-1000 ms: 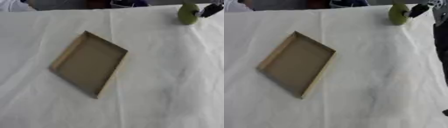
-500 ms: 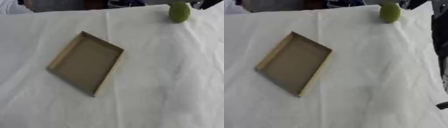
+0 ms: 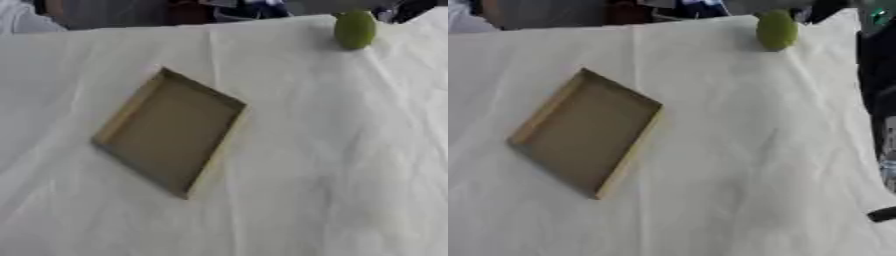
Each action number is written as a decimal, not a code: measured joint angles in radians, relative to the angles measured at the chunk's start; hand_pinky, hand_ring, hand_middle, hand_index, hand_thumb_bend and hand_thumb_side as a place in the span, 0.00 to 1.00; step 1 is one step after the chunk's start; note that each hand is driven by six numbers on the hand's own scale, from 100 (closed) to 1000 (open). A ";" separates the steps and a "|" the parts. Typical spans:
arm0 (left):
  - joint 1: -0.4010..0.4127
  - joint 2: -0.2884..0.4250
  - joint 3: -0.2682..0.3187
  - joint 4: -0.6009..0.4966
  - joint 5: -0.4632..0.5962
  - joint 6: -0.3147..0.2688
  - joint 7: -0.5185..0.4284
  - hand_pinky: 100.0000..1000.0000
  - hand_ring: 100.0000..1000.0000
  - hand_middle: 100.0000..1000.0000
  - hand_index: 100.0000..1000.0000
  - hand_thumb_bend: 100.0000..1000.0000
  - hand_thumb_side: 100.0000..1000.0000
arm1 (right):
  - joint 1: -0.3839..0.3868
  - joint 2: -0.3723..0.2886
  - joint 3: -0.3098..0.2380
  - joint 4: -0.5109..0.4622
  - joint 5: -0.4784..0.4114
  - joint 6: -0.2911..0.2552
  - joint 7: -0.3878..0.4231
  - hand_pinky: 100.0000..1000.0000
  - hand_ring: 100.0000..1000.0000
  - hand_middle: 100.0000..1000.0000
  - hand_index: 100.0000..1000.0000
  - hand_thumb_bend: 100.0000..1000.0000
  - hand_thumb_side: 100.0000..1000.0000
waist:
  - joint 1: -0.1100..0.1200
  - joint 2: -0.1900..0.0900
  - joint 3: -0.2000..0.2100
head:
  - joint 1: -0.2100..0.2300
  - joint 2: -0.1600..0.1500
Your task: Pick up objects on the table and place them in the box.
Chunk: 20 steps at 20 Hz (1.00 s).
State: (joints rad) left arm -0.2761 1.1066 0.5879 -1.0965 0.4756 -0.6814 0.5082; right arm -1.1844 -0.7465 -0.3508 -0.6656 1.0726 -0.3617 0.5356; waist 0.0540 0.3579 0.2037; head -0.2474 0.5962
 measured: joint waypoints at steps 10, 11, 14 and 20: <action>-0.068 0.064 -0.076 0.236 0.080 -0.071 -0.058 0.77 0.83 0.72 0.86 0.01 0.31 | 0.007 0.015 0.006 0.010 0.011 -0.017 0.037 0.86 0.92 0.85 0.92 0.14 0.00 | 0.006 0.002 -0.004 | 0.001 -0.017; -0.072 0.069 -0.080 0.249 0.088 -0.075 -0.062 0.77 0.83 0.72 0.86 0.01 0.30 | 0.008 0.016 0.006 0.013 0.011 -0.019 0.040 0.86 0.92 0.85 0.92 0.13 0.00 | 0.006 0.002 -0.004 | 0.001 -0.017; -0.080 0.075 -0.086 0.272 0.104 -0.083 -0.070 0.77 0.83 0.71 0.85 0.01 0.31 | 0.016 0.016 0.006 0.020 0.007 -0.024 0.053 0.86 0.92 0.85 0.92 0.12 0.00 | 0.008 0.002 -0.004 | 0.003 -0.017; -0.085 0.081 -0.092 0.292 0.123 -0.093 -0.079 0.77 0.83 0.71 0.85 0.00 0.31 | 0.020 0.017 0.013 0.033 -0.010 -0.031 0.083 0.86 0.92 0.85 0.92 0.13 0.00 | 0.007 0.002 -0.007 | 0.007 -0.016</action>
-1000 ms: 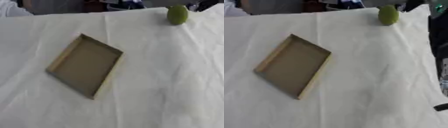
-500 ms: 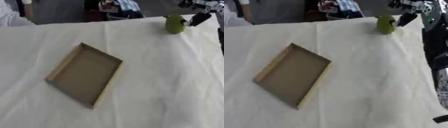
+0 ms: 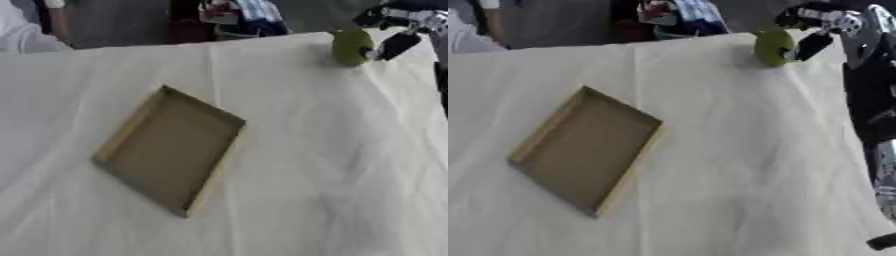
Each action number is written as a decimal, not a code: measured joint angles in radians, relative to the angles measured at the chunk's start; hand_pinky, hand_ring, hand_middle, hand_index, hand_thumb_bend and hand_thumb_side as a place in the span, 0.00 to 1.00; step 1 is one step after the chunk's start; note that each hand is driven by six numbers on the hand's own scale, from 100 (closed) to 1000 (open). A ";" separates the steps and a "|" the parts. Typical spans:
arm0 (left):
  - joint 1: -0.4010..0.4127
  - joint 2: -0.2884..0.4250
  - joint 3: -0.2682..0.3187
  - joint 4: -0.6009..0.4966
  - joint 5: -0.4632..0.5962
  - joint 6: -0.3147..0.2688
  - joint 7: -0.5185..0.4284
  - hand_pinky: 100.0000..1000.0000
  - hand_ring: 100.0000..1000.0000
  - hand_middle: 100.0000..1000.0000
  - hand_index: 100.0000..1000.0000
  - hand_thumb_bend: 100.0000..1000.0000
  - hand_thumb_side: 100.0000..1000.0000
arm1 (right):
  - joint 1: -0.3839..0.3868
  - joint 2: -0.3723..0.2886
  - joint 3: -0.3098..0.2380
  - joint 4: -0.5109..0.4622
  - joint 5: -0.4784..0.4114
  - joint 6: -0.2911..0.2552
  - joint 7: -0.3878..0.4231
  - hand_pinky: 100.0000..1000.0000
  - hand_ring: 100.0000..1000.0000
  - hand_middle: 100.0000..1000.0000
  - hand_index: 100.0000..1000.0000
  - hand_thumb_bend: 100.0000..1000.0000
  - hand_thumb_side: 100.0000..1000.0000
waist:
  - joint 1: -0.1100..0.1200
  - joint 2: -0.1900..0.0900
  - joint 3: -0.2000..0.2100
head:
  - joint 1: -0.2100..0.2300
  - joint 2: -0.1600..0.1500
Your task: Pick up objects on the table and place them in the box.
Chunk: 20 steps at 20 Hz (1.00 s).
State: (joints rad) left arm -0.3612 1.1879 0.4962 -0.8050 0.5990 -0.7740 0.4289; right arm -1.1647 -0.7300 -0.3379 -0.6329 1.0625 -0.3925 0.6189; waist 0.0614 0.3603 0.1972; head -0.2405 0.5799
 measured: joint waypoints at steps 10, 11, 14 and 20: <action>-0.008 0.000 0.000 0.004 0.009 -0.004 -0.003 0.77 0.83 0.71 0.85 0.00 0.30 | 0.012 0.000 0.004 0.016 0.027 0.020 -0.053 0.86 0.94 0.87 0.94 0.18 0.00 | -0.002 0.013 0.014 | -0.007 -0.001; -0.008 0.000 0.000 0.004 0.009 -0.004 -0.003 0.77 0.83 0.71 0.85 0.00 0.30 | 0.012 0.000 0.003 0.016 0.032 0.024 -0.070 0.86 0.94 0.87 0.93 0.18 0.00 | -0.002 0.015 0.015 | -0.008 -0.001; -0.008 0.000 0.000 0.010 0.010 -0.004 -0.003 0.76 0.83 0.71 0.85 0.00 0.30 | 0.012 0.000 -0.006 0.016 0.044 0.040 -0.137 0.85 0.93 0.87 0.93 0.18 0.00 | -0.004 0.022 0.022 | -0.011 -0.003; -0.008 0.000 0.000 0.016 0.012 -0.004 -0.003 0.76 0.83 0.71 0.85 0.00 0.29 | 0.013 0.008 -0.009 0.015 0.073 0.072 -0.279 0.83 0.91 0.84 0.91 0.20 0.00 | -0.008 0.035 0.032 | -0.019 -0.011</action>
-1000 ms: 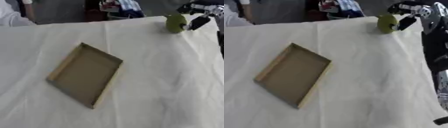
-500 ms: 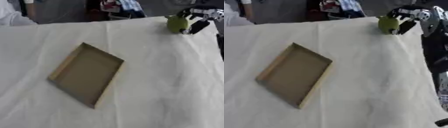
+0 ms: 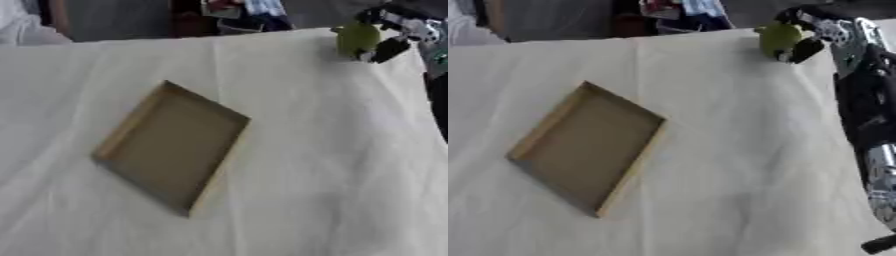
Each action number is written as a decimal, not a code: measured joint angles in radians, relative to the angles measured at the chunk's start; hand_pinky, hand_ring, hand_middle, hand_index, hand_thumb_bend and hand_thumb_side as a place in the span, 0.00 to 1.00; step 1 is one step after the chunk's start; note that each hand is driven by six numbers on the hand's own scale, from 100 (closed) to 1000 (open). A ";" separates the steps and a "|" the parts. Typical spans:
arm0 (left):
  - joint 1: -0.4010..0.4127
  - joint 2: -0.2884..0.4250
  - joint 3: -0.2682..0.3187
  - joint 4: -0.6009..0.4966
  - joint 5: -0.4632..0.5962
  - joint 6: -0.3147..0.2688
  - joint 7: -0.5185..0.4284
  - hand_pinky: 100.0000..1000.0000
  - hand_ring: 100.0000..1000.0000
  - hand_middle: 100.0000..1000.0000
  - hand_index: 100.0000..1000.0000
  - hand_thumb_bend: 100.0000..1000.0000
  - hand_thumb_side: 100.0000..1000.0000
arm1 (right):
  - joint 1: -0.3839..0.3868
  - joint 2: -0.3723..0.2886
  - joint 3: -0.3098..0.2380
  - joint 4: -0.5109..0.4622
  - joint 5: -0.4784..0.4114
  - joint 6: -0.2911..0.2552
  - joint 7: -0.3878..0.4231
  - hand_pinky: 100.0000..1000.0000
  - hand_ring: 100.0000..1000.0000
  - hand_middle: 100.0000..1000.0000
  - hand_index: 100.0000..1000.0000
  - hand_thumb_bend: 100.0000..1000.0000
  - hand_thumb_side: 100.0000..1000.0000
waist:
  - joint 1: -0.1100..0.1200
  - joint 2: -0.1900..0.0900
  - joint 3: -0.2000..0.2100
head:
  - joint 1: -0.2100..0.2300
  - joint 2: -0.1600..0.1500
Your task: Pick up objects on the table and place them in the box.
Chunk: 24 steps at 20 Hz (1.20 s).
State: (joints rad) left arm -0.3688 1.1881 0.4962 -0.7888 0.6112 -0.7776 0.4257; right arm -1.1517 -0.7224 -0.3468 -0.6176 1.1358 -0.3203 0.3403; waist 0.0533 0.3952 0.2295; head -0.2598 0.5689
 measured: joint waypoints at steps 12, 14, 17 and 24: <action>0.006 0.000 0.000 0.011 0.001 0.000 0.000 0.76 0.83 0.71 0.84 0.00 0.29 | 0.000 -0.001 0.008 0.033 0.070 0.038 -0.105 0.78 0.86 0.80 0.89 0.24 0.00 | -0.007 0.027 0.025 | -0.019 -0.018; 0.008 0.000 0.001 0.012 0.002 -0.002 0.001 0.76 0.83 0.71 0.84 0.00 0.29 | 0.002 -0.010 0.009 0.041 0.076 0.046 -0.111 0.78 0.85 0.79 0.89 0.27 0.00 | -0.009 0.030 0.026 | -0.021 -0.020; 0.009 0.000 0.001 0.012 0.001 -0.002 0.002 0.76 0.83 0.71 0.84 0.00 0.29 | 0.009 -0.030 0.019 0.059 0.086 0.061 -0.122 0.75 0.83 0.76 0.88 0.24 0.02 | -0.012 0.033 0.026 | -0.024 -0.021; 0.019 0.000 0.001 0.024 -0.002 -0.001 0.002 0.77 0.83 0.70 0.84 0.00 0.29 | 0.009 -0.044 0.027 0.076 0.068 0.083 -0.165 0.63 0.70 0.57 0.72 0.00 0.05 | -0.011 0.033 0.023 | -0.024 -0.021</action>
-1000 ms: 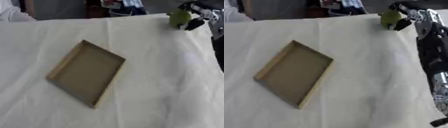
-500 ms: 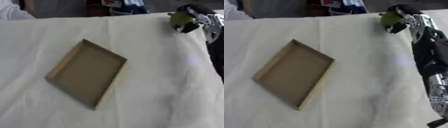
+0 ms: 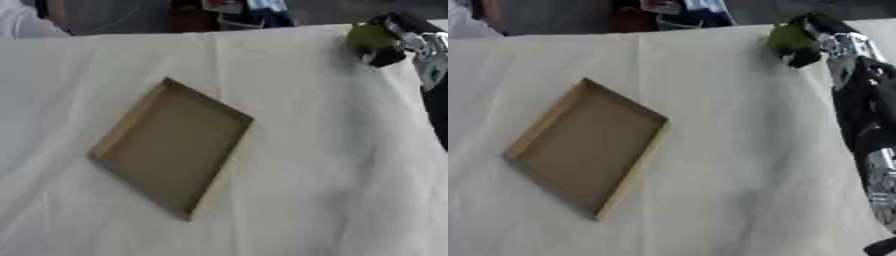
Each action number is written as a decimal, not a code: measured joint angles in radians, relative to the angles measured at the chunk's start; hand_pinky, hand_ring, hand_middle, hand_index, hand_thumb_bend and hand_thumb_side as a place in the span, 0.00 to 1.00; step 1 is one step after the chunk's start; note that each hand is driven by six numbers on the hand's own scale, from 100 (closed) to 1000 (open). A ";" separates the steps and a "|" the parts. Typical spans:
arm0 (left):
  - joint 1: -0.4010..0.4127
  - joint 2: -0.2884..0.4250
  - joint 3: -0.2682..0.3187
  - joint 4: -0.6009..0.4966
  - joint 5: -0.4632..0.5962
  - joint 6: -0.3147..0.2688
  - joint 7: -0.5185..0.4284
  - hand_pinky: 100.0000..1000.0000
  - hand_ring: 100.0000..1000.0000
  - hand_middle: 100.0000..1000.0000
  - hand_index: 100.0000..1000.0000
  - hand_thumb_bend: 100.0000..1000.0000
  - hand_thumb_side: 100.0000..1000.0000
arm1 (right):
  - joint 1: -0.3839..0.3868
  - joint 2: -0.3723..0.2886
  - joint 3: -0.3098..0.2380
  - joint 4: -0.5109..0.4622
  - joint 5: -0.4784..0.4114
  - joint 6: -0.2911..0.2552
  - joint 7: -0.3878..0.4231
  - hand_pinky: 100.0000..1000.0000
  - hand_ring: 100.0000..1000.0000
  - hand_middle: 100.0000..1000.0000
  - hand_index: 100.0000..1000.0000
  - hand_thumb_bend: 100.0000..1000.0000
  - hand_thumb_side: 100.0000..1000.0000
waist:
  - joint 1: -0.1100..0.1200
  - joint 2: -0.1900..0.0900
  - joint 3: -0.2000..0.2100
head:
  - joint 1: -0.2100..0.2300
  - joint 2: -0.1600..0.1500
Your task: Pick up objects on the table and place them in the box.
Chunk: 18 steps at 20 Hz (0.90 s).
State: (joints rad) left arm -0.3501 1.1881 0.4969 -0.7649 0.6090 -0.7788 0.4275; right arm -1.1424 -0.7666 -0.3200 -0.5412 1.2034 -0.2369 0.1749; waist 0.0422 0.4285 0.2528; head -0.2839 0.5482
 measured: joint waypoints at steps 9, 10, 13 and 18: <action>0.005 0.000 0.000 0.006 -0.001 0.000 0.000 0.77 0.83 0.71 0.84 0.00 0.29 | 0.009 0.000 0.021 -0.008 -0.106 -0.059 -0.051 0.52 0.55 0.37 0.52 0.00 0.00 | 0.006 -0.006 -0.012 | 0.001 0.005; 0.005 0.000 0.000 0.006 -0.001 0.001 0.001 0.76 0.83 0.71 0.84 0.00 0.29 | 0.011 0.000 0.025 -0.009 -0.115 -0.068 -0.059 0.51 0.54 0.35 0.50 0.00 0.00 | 0.007 -0.007 -0.013 | 0.001 0.005; 0.003 0.000 0.000 0.006 -0.001 0.002 0.003 0.76 0.83 0.71 0.84 0.00 0.29 | 0.017 0.000 0.031 -0.018 -0.141 -0.091 -0.085 0.49 0.52 0.32 0.47 0.00 0.00 | 0.013 -0.011 -0.014 | 0.002 0.005; -0.003 0.008 -0.001 0.006 -0.001 0.005 0.005 0.76 0.83 0.71 0.84 0.00 0.29 | 0.017 0.000 0.044 -0.037 -0.177 -0.119 -0.102 0.46 0.49 0.28 0.43 0.00 0.00 | 0.019 -0.019 -0.024 | 0.005 0.015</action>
State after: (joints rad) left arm -0.3527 1.1964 0.4960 -0.7585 0.6076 -0.7735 0.4329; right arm -1.1251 -0.7669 -0.2761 -0.5778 1.0260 -0.3555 0.0726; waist 0.0611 0.4091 0.2286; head -0.2786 0.5630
